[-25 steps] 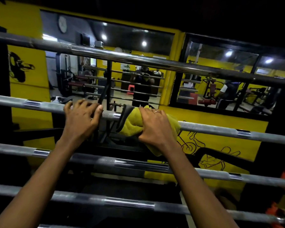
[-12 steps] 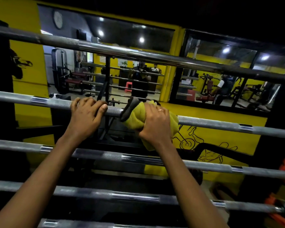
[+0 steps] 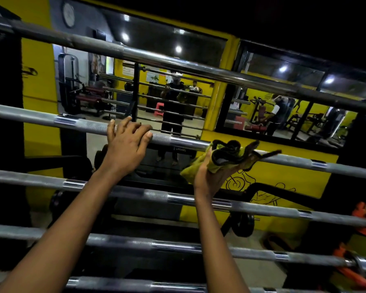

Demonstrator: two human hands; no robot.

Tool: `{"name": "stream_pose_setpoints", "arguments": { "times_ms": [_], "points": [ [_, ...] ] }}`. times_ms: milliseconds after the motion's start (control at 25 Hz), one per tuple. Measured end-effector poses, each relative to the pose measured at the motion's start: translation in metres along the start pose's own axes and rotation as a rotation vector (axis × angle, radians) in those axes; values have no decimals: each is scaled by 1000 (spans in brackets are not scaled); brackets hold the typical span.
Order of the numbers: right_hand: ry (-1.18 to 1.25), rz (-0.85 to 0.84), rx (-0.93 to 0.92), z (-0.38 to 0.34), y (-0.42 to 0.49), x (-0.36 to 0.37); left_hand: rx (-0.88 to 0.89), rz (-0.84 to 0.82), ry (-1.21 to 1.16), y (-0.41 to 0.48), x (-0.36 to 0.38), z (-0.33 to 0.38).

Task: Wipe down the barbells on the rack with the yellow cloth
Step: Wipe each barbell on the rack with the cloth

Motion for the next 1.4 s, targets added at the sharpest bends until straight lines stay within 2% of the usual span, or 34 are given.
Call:
{"name": "stream_pose_setpoints", "arguments": {
  "times_ms": [80, 160, 280, 360, 440, 520, 600, 720, 840, 960, 1080, 1160, 1320, 1400],
  "points": [
    [317, 140, 336, -7, -15, 15, 21, -44, -10, 0, -1, 1],
    [573, 154, 550, -14, -25, 34, 56, -75, 22, 2, -6, -3],
    [647, 28, 630, -25, -27, 38, 38, -44, 119, 5, -17, -31],
    [498, -139, 608, -26, -24, 25, 18, -7, 164, 4, -25, -54],
    [196, -343, 489, -33, -23, 8, 25, -20, 183, 1, -27, -64],
    [-173, -454, 174, -43, -20, -7, 33, -45, 174, -1, -27, -63],
    [-397, -497, -139, -64, -12, -12, 37, -49, 181, 1, -30, -62],
    [-592, -556, -289, -89, 18, -1, 25, -19, 208, 4, -36, -76],
    [-697, -787, -421, -102, 21, 34, -68, 12, 168, 16, -50, -104],
    [-687, -946, -597, -119, -5, 78, -136, 6, 205, 33, -64, -135],
    [-670, -1007, -686, -140, -14, 102, -78, -3, 245, 35, -68, -149],
    [-610, -1018, -639, -139, -5, 94, -60, 4, 238, 35, -69, -150],
    [-638, -829, -564, -117, 22, 47, -58, 16, 163, 32, -68, -149],
    [-681, -784, -572, -117, 20, 54, -72, 20, 98, 30, -66, -143]
  ]
}}
Point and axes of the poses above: each hand's wrist, its own y-axis towards the middle knuckle, its own x-axis out of the palm, z = x × y, the point moved 6 cm from there along y, towards the middle knuckle, and after that the axes turned 15 degrees about -x, right-handed, at the moved point
